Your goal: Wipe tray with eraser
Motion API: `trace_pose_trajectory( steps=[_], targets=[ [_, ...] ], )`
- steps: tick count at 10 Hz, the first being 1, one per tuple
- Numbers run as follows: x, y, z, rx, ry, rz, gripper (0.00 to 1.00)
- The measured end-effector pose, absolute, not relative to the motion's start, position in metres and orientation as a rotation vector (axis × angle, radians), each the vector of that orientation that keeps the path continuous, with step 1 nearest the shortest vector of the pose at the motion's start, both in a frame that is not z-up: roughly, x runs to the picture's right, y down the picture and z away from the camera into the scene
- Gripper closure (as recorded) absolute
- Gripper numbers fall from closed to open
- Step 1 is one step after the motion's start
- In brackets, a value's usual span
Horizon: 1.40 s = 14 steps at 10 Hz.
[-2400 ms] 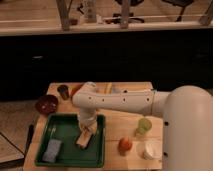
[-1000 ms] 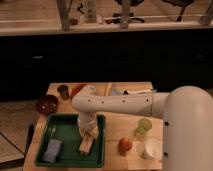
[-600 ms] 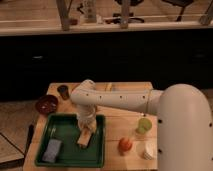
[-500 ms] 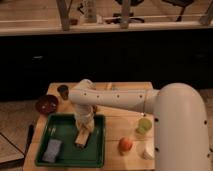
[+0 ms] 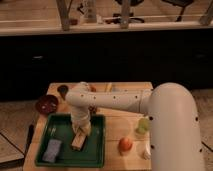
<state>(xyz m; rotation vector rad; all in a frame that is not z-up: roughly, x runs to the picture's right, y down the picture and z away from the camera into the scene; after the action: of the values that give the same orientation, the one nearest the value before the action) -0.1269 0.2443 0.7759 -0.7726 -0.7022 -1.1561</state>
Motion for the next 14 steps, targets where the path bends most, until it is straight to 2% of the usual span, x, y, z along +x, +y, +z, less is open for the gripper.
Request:
trace_pose_trajectory(
  steps=[5,14],
  targets=[
    [-0.078,0.25,0.775,-0.776,-0.627,-0.984,1.0],
    [-0.073,0.244,0.776,-0.752,-0.604,-0.938,1.0]
  ],
)
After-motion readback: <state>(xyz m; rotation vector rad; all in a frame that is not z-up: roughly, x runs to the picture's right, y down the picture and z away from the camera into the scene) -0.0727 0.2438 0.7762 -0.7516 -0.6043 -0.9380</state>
